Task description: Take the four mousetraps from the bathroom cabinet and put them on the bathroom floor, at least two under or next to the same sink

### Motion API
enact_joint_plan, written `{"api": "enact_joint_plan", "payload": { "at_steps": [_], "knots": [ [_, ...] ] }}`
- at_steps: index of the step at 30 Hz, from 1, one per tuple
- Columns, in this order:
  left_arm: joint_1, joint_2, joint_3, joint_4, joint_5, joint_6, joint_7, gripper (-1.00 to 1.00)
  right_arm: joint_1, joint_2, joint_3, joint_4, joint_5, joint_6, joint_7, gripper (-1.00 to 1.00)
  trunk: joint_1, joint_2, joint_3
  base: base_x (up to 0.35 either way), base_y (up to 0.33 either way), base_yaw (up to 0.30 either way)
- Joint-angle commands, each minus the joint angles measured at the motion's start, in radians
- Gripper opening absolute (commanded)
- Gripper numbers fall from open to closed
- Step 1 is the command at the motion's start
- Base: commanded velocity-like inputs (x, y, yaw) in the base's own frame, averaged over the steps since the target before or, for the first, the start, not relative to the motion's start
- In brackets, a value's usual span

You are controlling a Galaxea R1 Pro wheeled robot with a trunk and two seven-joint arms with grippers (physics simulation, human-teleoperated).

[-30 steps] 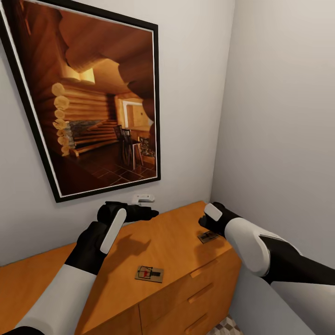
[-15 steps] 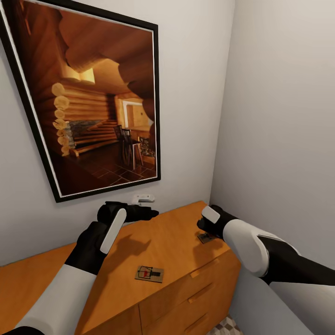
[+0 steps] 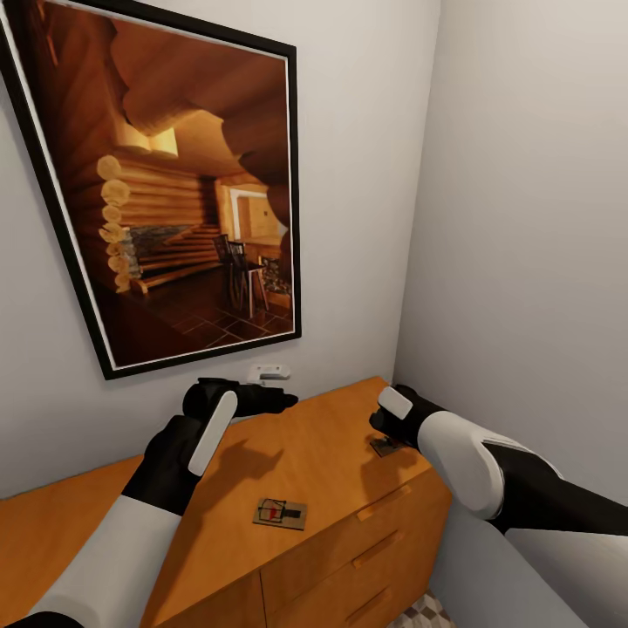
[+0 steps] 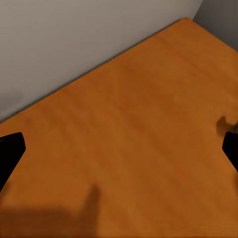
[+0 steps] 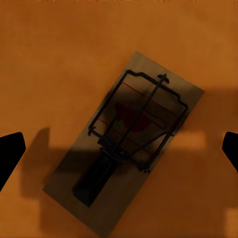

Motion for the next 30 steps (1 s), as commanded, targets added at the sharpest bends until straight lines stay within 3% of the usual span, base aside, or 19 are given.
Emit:
{"api": "enact_joint_plan", "payload": {
  "at_steps": [1, 30],
  "knots": [
    [-0.001, 0.0, 0.0, 0.0, 0.007, 0.004, 0.007, 1.0, -0.001, 0.0, -0.007, 0.0, 0.006, 0.004, -0.004, 1.0, 0.0, -0.001, -0.001, 0.0, 0.0, 0.0],
    [-0.001, 0.0, -0.001, 0.002, 0.007, 0.005, 0.007, 1.0, 0.0, -0.006, -0.007, 0.0, 0.004, 0.006, 0.025, 1.0, 0.0, -0.001, -0.001, 0.0, 0.0, 0.0]
  ]
}}
